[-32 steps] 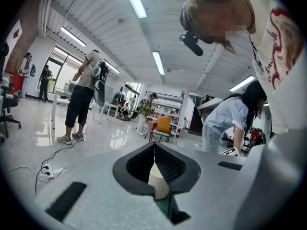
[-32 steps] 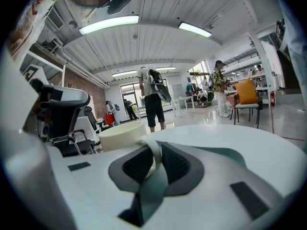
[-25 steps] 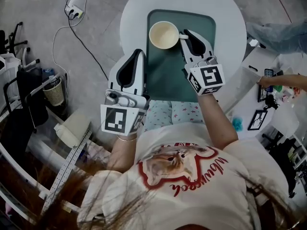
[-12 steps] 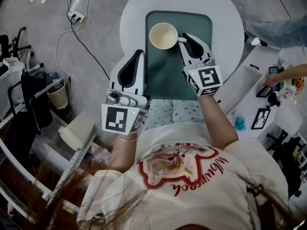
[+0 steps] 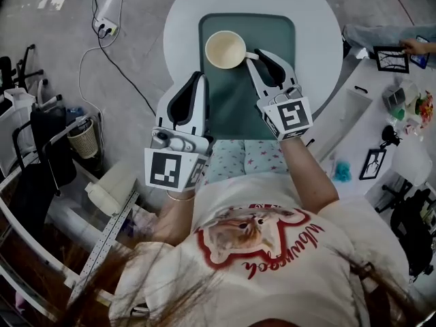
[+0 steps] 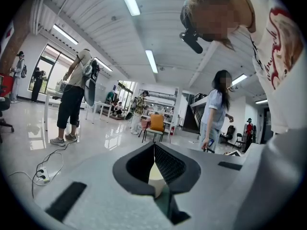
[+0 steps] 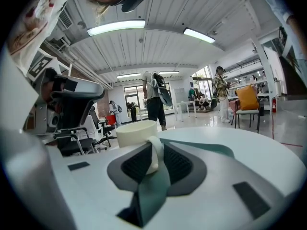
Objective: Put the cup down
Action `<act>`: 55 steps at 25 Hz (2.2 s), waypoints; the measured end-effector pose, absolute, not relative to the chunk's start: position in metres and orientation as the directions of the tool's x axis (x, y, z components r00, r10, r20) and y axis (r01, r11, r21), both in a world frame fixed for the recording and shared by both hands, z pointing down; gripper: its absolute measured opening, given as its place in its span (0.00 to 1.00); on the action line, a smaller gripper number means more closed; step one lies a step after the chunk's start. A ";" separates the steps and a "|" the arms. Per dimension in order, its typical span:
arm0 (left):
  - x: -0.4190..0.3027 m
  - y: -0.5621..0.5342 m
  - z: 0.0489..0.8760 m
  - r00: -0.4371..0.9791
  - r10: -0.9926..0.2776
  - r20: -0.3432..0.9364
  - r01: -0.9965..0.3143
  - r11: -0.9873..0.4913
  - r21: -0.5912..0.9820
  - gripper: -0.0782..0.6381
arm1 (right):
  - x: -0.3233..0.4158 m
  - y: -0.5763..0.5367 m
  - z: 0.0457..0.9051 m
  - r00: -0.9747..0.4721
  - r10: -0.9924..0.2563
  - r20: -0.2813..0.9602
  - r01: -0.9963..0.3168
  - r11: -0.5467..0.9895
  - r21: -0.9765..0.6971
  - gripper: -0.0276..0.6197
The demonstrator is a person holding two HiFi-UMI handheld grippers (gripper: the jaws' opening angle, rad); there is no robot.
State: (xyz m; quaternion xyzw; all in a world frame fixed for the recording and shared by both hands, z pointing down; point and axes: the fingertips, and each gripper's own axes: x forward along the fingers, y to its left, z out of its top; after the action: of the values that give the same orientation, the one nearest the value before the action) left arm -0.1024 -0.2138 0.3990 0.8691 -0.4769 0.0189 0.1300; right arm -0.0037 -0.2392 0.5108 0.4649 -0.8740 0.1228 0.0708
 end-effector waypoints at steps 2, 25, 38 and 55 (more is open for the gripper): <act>-0.102 -0.214 0.401 0.545 -0.824 0.158 -0.834 -0.513 0.201 0.13 | -0.003 -0.238 0.511 -0.558 -0.794 0.241 -0.830 0.539 -0.143 0.13; -0.088 -0.213 0.396 0.593 -0.796 0.122 -0.799 -0.564 0.210 0.13 | 0.004 -0.223 0.476 -0.533 -0.816 0.223 -0.845 0.528 -0.089 0.13; -0.083 -0.213 0.360 0.603 -0.794 0.075 -0.792 -0.585 0.178 0.13 | 0.014 -0.247 0.383 -0.512 -0.855 0.084 -0.859 0.511 -0.037 0.13; -0.080 -0.216 0.314 0.598 -0.801 0.020 -0.795 -0.591 0.139 0.13 | -0.005 -0.246 0.290 -0.615 -0.788 -0.033 -0.789 0.613 0.046 0.12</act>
State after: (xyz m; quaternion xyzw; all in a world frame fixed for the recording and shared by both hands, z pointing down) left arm -0.0803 -0.2157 0.3137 0.8915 -0.4475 -0.0221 0.0668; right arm -0.0052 -0.2463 0.2896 0.4389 -0.8981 -0.0279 -0.0046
